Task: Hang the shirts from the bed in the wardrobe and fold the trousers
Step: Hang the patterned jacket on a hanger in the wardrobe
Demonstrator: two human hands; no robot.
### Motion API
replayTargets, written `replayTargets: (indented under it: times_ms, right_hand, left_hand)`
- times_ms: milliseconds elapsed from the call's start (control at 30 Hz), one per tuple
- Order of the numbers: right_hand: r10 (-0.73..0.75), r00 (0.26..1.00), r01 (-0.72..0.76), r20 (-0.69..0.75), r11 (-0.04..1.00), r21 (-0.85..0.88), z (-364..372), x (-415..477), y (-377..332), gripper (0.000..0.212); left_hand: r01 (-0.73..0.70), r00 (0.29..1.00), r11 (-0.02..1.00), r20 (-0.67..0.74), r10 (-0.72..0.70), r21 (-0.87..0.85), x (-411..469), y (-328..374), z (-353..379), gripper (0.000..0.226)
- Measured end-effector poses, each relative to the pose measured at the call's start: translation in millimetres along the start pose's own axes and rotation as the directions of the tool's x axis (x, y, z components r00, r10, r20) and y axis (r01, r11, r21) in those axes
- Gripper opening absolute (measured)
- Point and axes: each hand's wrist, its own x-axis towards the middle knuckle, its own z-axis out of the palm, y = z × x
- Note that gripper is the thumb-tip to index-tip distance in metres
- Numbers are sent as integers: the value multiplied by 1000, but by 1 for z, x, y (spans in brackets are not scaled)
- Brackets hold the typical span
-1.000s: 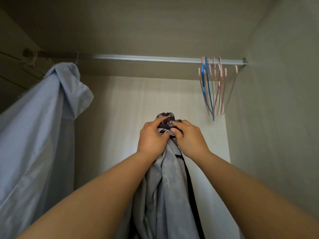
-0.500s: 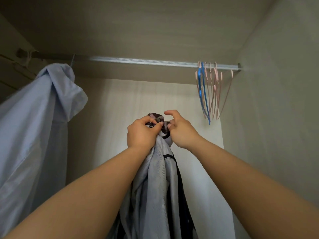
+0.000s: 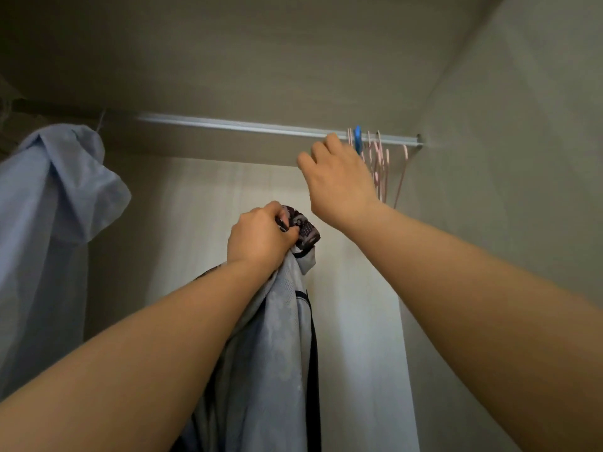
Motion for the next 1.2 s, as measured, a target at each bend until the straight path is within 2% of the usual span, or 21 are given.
replayTargets:
  times_ms: [100, 300, 667, 900, 1200]
  right_hand:
    - [-10, 999, 15, 35, 991, -135, 1, 9, 3, 26]
    - [122, 968, -56, 219, 956, -287, 15, 20, 14, 33]
    - [375, 878, -310, 297, 919, -244, 33, 18, 57, 31]
    - [415, 863, -369, 288, 907, -201, 41, 13, 69, 27]
    - [355, 916, -330, 185, 931, -157, 51, 9, 72, 23]
  left_hand:
    - [-6, 999, 1000, 33, 6, 1, 0, -1, 5, 23]
    - [23, 999, 999, 32, -22, -49, 1, 0, 7, 27]
    - [74, 997, 993, 42, -70, -97, 1, 0, 17, 28]
    - [48, 998, 990, 57, -40, -133, 2, 6, 22, 25]
    - [76, 996, 990, 44, -71, -118, 1, -2, 22, 31]
